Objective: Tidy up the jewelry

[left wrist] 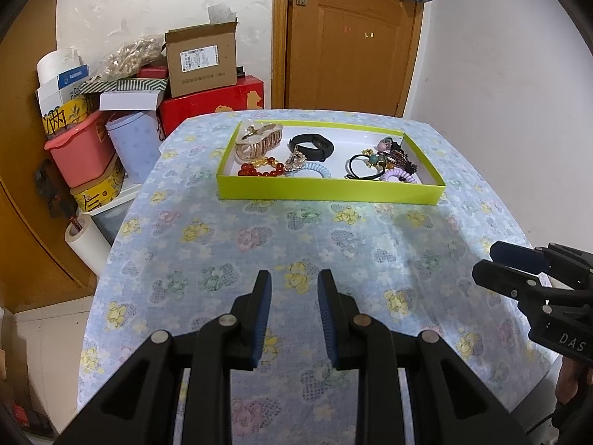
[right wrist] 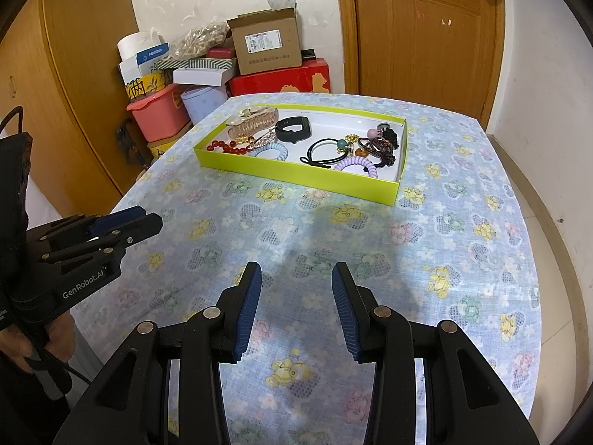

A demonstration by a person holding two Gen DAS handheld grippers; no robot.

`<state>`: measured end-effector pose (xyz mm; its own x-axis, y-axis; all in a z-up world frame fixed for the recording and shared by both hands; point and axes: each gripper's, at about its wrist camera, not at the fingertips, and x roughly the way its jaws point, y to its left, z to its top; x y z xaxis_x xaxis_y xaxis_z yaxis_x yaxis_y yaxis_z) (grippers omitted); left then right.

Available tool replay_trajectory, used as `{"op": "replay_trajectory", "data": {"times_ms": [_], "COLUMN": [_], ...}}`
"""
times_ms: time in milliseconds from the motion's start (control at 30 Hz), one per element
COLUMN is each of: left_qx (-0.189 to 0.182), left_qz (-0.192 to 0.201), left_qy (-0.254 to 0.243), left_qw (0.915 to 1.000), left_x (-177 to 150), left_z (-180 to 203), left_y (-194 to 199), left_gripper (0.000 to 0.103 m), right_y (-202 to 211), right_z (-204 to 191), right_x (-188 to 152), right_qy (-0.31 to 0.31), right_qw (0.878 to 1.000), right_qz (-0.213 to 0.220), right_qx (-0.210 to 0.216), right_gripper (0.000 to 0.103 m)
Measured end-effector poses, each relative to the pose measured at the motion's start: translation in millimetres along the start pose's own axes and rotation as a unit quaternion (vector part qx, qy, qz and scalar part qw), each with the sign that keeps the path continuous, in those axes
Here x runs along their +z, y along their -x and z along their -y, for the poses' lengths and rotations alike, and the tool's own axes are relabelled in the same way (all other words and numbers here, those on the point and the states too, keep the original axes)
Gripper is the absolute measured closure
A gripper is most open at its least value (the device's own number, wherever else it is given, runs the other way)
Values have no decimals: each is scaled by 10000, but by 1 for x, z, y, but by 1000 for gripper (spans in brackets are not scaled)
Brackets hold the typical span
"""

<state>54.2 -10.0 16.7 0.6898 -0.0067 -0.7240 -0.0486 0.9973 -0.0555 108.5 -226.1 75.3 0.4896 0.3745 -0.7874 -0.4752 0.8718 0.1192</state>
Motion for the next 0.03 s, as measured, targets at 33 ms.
{"op": "replay_trajectory", "data": {"times_ms": [33], "left_qx": [-32], "left_qz": [-8], "left_qy": [6], "left_qw": [10000], "left_x": [0], "left_z": [0], "left_y": [0], "left_gripper": [76], "right_y": [0], "right_z": [0], "right_x": [0], "right_qy": [4], "right_qw": [10000], "right_qz": [4], "right_qx": [-1], "right_gripper": [62]}}
